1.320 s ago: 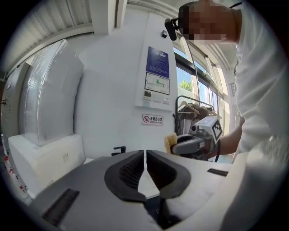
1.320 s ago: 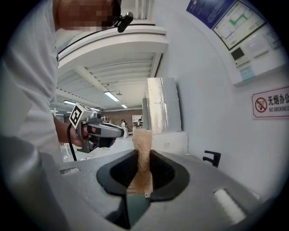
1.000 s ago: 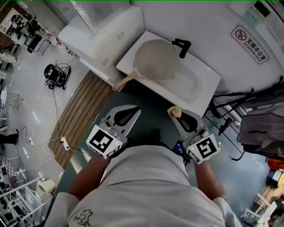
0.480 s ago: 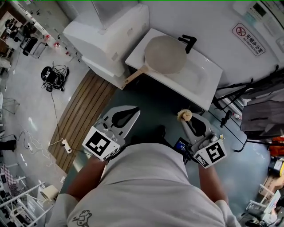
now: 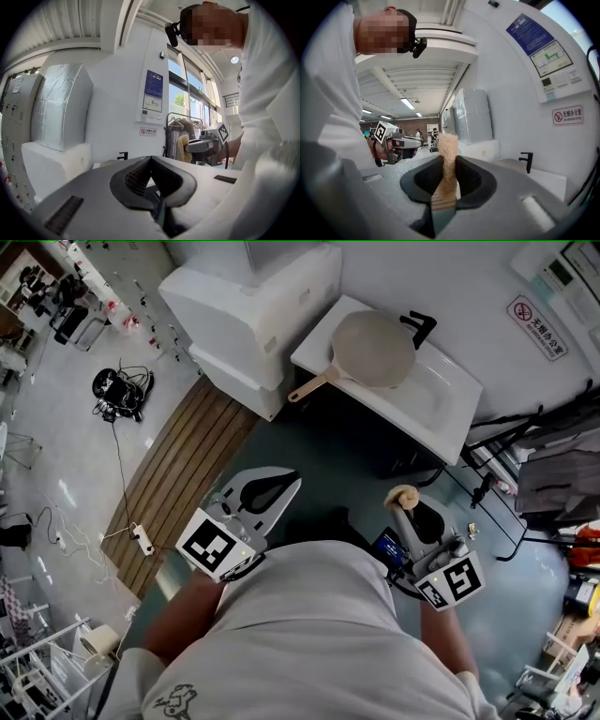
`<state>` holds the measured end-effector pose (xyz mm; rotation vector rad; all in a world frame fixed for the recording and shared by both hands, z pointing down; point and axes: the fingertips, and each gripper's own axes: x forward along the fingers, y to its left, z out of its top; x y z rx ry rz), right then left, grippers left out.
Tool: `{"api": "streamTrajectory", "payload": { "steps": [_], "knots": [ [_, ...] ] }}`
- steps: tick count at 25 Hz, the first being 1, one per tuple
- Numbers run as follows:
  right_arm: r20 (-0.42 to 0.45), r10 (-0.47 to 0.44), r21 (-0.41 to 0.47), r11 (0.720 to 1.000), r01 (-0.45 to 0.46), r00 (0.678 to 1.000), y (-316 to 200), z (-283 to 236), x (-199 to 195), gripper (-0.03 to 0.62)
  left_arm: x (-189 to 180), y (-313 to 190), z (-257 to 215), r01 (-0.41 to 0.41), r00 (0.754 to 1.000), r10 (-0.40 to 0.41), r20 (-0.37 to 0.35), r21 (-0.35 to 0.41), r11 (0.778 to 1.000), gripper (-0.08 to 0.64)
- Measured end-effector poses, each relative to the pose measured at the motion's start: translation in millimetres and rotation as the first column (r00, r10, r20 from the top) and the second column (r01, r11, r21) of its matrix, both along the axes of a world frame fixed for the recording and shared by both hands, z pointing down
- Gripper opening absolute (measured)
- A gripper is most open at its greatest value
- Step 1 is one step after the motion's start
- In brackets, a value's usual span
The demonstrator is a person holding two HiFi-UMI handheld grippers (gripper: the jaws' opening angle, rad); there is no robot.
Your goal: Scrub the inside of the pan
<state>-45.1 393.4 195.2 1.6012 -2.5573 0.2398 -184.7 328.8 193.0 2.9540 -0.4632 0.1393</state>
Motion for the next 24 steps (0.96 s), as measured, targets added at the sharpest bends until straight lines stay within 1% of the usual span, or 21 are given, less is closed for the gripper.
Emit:
{"api": "streamTrajectory", "payload": {
  "steps": [6, 15, 24],
  "knots": [
    [0.002, -0.023, 0.011, 1.0, 0.023, 1.0, 3, -9, -19, 0.075, -14, 6, -3, 0.001, 1.0, -0.001, -0.004, -0.001, 1.0, -0.002],
    [0.007, -0.029, 0.013, 0.999, 0.029, 1.0, 7, -10, -31, 0.075, -14, 19, 1, -0.044, 0.999, 0.044, 0.002, -0.015, 0.999, -0.002],
    [0.01, -0.028, 0.027, 0.999, 0.027, 1.0, 14, -15, -42, 0.075, -19, 28, 1, -0.051, 0.999, 0.051, -0.007, -0.016, 0.999, -0.002]
  ]
}}
